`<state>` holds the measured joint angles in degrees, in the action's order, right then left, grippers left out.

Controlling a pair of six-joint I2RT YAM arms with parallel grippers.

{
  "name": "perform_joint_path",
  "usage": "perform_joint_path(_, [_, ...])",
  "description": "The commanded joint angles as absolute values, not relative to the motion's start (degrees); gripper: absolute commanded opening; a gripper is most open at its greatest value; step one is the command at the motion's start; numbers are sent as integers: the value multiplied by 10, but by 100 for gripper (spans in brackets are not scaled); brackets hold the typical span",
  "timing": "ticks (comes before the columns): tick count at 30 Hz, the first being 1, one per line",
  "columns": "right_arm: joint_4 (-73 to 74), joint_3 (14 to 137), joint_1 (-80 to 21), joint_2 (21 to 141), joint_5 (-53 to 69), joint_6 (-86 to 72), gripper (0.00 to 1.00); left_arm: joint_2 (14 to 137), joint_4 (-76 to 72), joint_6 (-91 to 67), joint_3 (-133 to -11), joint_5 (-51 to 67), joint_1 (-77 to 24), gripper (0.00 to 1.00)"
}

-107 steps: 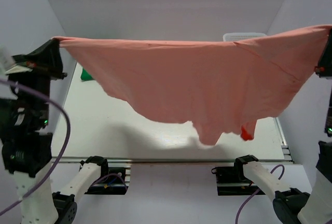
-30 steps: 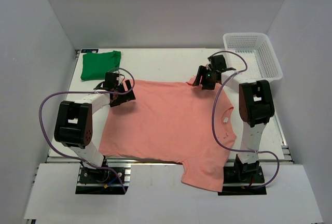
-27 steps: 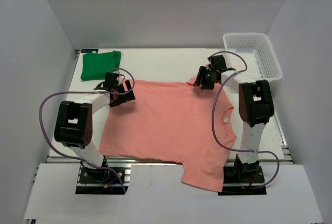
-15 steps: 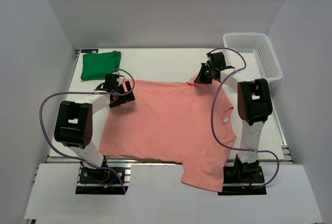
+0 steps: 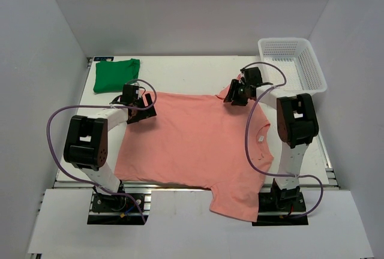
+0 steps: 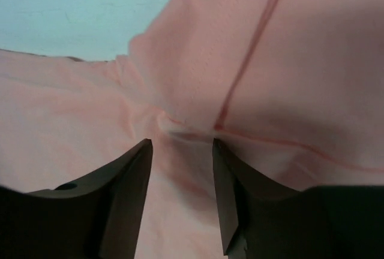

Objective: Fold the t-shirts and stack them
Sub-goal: Flatten out the tshirt

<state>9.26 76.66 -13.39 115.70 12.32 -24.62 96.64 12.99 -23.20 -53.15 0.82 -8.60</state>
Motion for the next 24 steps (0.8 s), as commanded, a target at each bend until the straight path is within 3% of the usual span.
perform_joint_path(1, [66, 743, -130, 1105, 113, -236, 54, 990, 143, -228, -533, 11, -87, 100])
perform_joint_path(5, [66, 735, -127, 1103, 109, -238, 57, 990, 138, -222, -533, 11, -87, 100])
perform_joint_path(20, [27, 768, -123, 1166, 147, -265, 54, 984, 143, -222, -528, -1, -87, 100])
perform_joint_path(23, [8, 770, -126, 1172, 153, -272, 42, 984, 143, -222, -528, -1, -87, 100])
perform_joint_path(24, [-13, 769, -126, 1172, 156, -280, 29, 984, 143, -222, -528, -1, -87, 100])
